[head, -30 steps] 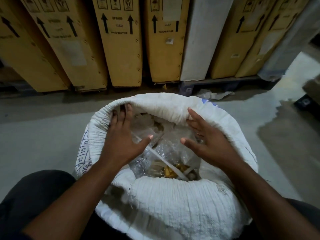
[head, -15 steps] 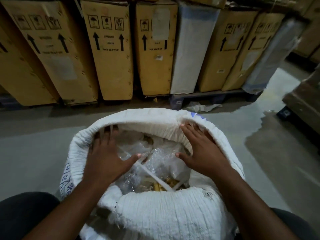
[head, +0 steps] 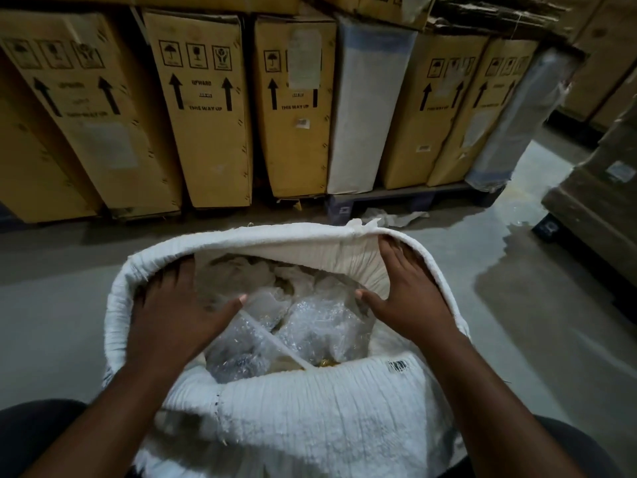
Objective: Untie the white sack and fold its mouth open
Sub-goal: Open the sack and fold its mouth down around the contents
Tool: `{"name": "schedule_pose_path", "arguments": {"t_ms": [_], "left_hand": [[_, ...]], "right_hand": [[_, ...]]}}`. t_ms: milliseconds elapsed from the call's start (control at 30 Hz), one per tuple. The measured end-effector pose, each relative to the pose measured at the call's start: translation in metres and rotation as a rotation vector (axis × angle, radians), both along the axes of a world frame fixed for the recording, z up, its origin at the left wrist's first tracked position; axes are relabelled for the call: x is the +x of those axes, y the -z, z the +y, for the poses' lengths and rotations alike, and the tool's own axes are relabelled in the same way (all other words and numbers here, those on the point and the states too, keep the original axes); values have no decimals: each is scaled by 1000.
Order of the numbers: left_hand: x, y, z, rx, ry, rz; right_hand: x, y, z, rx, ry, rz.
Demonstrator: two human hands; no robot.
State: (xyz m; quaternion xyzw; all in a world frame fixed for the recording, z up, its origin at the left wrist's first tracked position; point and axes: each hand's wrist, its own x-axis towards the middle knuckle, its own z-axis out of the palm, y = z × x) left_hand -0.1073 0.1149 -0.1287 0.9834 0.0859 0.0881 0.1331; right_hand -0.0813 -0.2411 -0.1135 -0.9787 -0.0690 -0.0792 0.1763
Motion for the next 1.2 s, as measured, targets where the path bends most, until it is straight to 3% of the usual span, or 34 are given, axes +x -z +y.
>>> {"name": "schedule_pose_path", "arguments": {"t_ms": [333, 700, 933, 1033, 1200], "left_hand": [[1, -18, -4, -53, -28, -164], [0, 11, -9, -211, 203, 22], [-11, 8, -30, -259, 335, -57], [-15, 2, -38, -255, 453, 48], [-35, -1, -49, -2, 688, 430]], "right_hand": [[1, -8, 3, 22, 34, -197], [-5, 6, 16, 64, -23, 131], [-22, -11, 39, 123, -155, 91], [-28, -13, 47, 118, -263, 208], [-52, -12, 67, -72, -491, 464]]}}
